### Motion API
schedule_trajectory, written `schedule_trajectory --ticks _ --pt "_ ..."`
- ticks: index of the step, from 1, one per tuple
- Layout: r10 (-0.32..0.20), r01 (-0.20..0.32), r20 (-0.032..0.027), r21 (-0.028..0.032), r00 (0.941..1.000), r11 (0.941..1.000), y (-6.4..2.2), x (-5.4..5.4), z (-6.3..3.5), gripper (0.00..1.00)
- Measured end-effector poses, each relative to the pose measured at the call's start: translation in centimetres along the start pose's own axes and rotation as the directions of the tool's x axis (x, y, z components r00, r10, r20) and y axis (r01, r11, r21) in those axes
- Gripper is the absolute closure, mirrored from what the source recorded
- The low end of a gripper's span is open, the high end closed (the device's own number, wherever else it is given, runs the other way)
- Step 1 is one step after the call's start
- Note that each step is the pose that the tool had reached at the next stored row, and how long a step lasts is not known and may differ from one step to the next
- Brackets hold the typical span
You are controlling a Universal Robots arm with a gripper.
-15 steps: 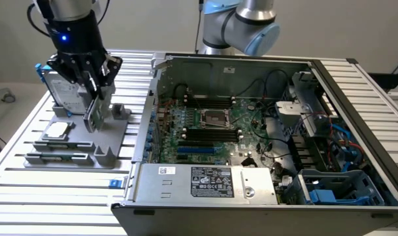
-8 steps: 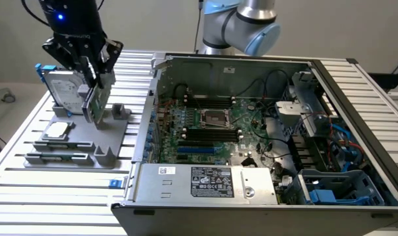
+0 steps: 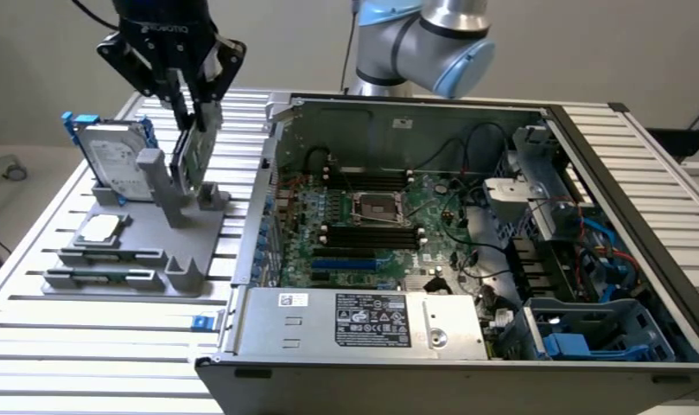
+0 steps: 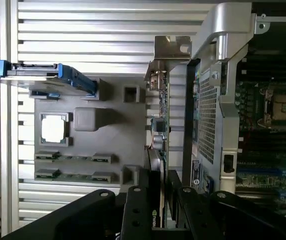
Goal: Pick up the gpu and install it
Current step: 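Pick up the gpu and move the gpu toward the slot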
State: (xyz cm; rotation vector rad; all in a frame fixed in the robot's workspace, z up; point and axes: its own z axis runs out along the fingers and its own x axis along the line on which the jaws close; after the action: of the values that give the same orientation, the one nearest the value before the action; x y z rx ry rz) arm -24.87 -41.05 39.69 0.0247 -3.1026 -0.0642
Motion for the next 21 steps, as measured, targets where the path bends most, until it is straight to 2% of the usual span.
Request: schedule_trajectory --ticks 12,16,21 --pt "0.000 0.000 -0.0036 -0.0054 1.0000 1.0000 -0.19 -5.4 -1.08 0.73" --pt "0.000 0.000 -0.0045 -0.0075 1.0000 1.0000 -0.25 -7.2 -1.88 0.73" --pt "-0.001 0.000 -0.0079 -0.0078 1.0000 1.0000 -0.32 -9.5 -2.03 0.73"
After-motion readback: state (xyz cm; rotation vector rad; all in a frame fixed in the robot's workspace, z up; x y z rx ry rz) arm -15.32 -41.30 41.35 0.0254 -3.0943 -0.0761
